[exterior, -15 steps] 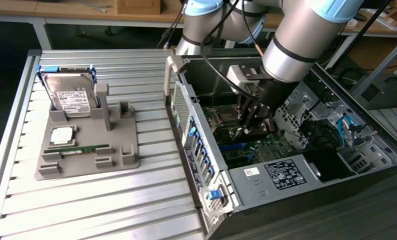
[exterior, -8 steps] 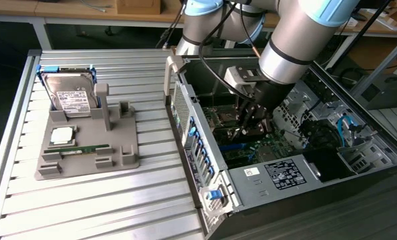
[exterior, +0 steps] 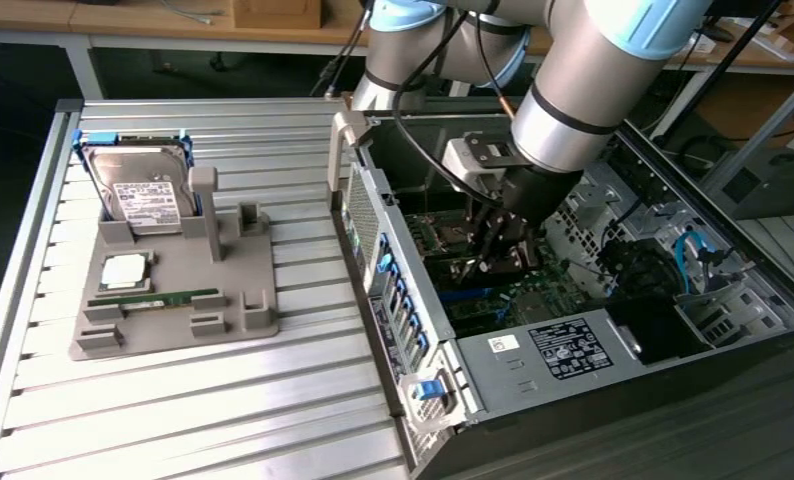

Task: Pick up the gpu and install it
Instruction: 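Insert the gpu into the slot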

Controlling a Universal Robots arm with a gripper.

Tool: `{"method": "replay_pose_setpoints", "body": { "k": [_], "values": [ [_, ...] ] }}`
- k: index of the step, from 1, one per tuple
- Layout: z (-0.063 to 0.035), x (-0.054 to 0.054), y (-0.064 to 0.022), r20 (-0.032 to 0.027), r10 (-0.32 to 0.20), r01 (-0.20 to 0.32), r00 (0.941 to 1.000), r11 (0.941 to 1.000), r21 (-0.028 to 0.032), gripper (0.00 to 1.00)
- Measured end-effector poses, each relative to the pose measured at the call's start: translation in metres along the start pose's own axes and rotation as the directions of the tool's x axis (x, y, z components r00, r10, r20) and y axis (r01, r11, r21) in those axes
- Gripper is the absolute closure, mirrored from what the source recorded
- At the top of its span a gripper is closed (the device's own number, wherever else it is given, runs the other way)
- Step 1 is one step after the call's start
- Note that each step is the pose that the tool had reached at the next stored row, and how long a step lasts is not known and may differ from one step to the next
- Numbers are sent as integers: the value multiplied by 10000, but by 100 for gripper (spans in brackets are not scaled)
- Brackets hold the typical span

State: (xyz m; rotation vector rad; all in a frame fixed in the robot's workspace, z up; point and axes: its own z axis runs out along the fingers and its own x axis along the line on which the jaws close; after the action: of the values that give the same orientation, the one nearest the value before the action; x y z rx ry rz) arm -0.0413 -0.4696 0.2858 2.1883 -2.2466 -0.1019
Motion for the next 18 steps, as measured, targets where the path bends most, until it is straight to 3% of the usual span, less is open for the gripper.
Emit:
{"method": "replay_pose_setpoints", "body": {
  "k": [11, 12, 15, 18],
  "values": [
    [39, -24, 22, 5, 81, -81, 10000, 10000, 4, 73],
    [47, -24, 22, -2, 93, -93, 10000, 10000, 5, 73],
    [75, -22, 21, -110, 141, -140, 9998, 9999, 10, 73],
    [110, -21, 19, -113, 154, -154, 9998, 9999, 10, 73]
  ]
}}
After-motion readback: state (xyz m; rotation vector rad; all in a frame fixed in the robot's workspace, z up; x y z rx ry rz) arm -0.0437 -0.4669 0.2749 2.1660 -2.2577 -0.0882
